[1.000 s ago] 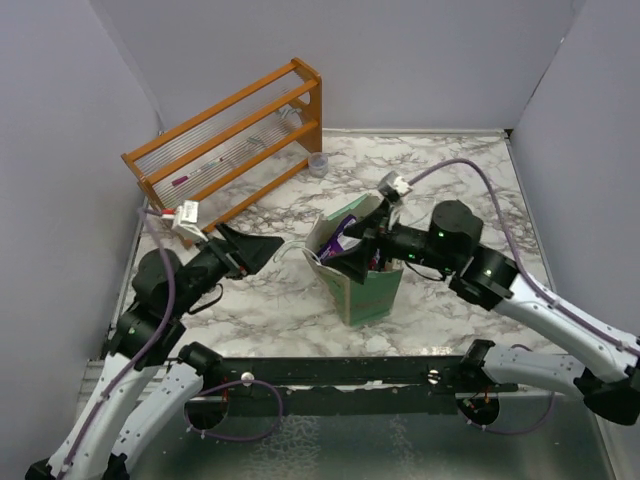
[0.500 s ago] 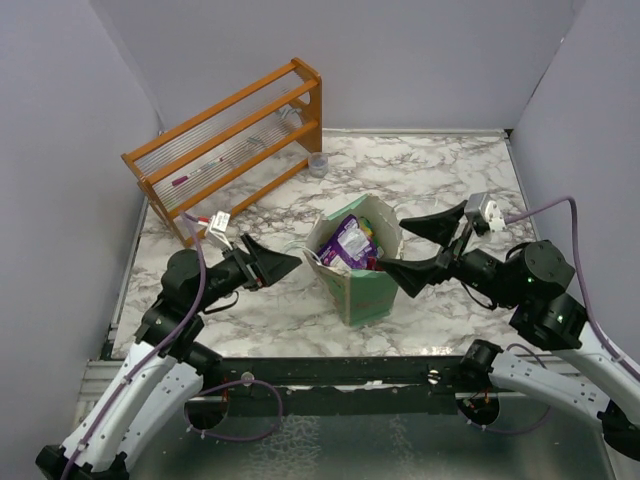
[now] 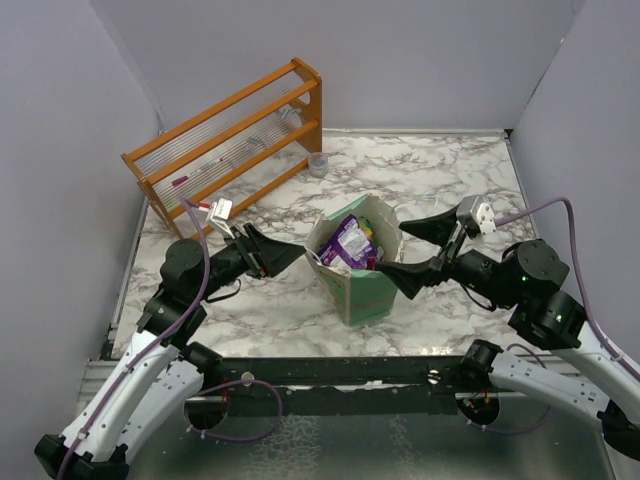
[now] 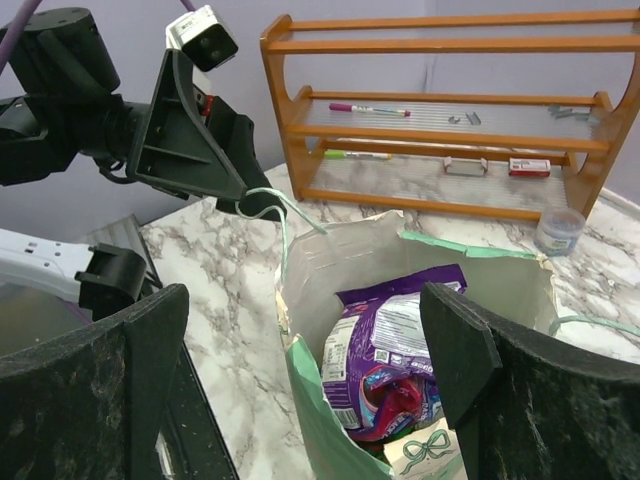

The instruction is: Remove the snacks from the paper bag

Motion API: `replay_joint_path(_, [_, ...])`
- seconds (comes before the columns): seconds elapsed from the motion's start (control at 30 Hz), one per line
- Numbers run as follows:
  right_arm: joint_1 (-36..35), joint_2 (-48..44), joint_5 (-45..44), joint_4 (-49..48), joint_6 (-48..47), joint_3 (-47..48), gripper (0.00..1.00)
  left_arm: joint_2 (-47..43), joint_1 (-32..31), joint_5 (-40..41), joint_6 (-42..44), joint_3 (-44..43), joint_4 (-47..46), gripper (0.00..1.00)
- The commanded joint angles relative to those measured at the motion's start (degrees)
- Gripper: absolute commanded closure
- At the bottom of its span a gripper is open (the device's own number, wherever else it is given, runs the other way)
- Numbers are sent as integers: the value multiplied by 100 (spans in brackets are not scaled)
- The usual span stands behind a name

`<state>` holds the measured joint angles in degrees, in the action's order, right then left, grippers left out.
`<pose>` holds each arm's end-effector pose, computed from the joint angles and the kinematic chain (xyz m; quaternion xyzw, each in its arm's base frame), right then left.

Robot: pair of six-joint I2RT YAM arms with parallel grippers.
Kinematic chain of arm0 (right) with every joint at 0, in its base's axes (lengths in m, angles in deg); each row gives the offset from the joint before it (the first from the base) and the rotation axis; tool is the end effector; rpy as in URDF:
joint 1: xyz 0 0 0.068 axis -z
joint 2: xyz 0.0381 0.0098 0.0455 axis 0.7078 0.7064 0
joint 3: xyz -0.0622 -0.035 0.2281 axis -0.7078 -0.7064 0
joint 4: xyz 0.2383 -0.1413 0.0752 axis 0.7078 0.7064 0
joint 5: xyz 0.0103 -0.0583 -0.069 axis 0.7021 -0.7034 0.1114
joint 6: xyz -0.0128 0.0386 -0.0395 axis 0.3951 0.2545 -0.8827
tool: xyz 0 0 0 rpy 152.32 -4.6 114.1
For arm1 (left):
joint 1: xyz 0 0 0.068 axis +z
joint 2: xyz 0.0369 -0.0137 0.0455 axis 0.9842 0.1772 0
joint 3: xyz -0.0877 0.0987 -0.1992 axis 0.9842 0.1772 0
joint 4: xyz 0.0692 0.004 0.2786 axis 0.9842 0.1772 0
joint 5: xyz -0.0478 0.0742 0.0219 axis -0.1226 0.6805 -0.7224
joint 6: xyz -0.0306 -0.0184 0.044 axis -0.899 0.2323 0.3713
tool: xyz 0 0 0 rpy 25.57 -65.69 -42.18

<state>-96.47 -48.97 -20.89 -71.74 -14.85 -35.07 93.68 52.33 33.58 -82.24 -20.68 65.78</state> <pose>0.1156 0.1522 0.3903 -0.2903 0.6309 0.3936 0.6023 0.1766 -0.1099 0.3073 -0.0248 0.7207 -0.5562 0.4130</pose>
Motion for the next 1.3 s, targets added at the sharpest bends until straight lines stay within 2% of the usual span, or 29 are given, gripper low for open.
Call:
replay_joint_path(0.0, [-17,-149,-220,41,-49,-51,1,38,-5,-310,-2,-172,-624,8])
replay_joint_path(0.23, [-17,-225,-182,-20,1,-66,1,178,-13,-1375,-196,-179,-910,9])
replay_joint_path(0.33, [-17,-226,-231,-80,14,-121,1,130,-9,-1600,-193,-142,-1053,9])
replay_joint_path(0.5, [-17,-200,-215,-46,79,-130,1,111,-7,-1567,-323,-150,-1284,12])
replay_joint_path(0.67, [-17,-251,-273,0,79,-118,1,112,-13,-1145,-286,-190,-1080,12])
replay_joint_path(0.83, [-17,-266,-290,-40,76,-205,1,216,-13,-1120,-570,-88,-1568,14])
replay_joint_path(0.93, [-17,-25,67,-145,-50,-185,0,274,-11,-1187,-688,-107,-1736,17])
replay_joint_path(1.07, [-17,799,870,-190,-109,154,7,273,-7,-1205,-638,-220,-1632,18])
replay_joint_path(1.27, [-17,2165,1848,-467,91,567,26,271,-13,-1148,-719,-205,-1650,18])
